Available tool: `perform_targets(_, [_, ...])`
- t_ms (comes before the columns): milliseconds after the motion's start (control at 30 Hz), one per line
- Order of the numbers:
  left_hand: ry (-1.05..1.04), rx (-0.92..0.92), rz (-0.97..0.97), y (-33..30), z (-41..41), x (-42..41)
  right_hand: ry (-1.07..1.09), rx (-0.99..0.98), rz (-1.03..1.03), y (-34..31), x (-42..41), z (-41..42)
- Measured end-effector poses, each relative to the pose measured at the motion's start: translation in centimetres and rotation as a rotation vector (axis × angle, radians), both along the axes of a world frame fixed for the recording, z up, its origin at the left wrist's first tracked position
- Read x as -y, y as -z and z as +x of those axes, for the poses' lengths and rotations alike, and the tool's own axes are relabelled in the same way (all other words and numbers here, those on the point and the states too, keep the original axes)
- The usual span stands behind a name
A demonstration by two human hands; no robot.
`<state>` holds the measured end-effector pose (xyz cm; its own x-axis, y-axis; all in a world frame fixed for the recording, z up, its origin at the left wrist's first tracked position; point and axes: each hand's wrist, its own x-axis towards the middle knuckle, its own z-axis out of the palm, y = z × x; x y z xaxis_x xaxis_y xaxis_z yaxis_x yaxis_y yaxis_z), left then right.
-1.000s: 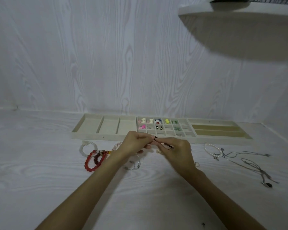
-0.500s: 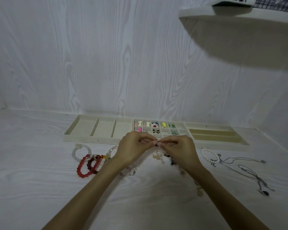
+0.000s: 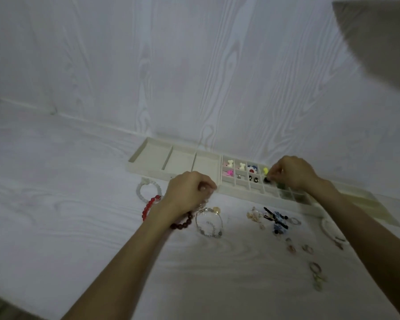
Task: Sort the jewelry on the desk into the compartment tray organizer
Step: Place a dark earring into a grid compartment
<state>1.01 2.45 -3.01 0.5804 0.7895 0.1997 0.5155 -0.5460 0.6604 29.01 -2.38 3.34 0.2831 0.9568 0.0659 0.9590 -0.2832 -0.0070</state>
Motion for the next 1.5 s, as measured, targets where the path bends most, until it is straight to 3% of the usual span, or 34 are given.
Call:
perform_targets(233, [-0.013,0.038,0.030,0.0,0.2,-0.3,0.033,-0.027,-0.088,1.0,-1.0,0.0])
perform_targets(467, [0.056,-0.051,0.019,-0.1,0.3,0.2,0.041,-0.123,-0.129,0.8,-0.8,0.1])
perform_targets(600, [0.108,-0.105,0.024,-0.1,0.3,0.4,0.033,-0.173,-0.022,-0.5,0.1,-0.4])
perform_targets(733, [0.126,-0.151,0.037,0.0,0.4,0.4,-0.091,-0.220,0.178,-0.9,2.2,-4.7])
perform_targets(900, [0.154,-0.139,0.061,0.5,0.6,0.5,-0.295,-0.278,0.059,2.2,4.2,-10.5])
perform_targets(1200, [0.221,-0.105,0.123,1.1,1.5,0.2,-0.109,-0.440,0.185,6.0,6.4,-11.4])
perform_targets(1300, [0.225,-0.105,0.150,1.2,1.8,0.3,-0.090,-0.413,0.257,6.2,6.1,-11.8])
perform_targets(1500, [0.230,-0.129,-0.001,0.4,1.2,0.7,-0.062,-0.383,0.320,6.8,5.8,-12.2])
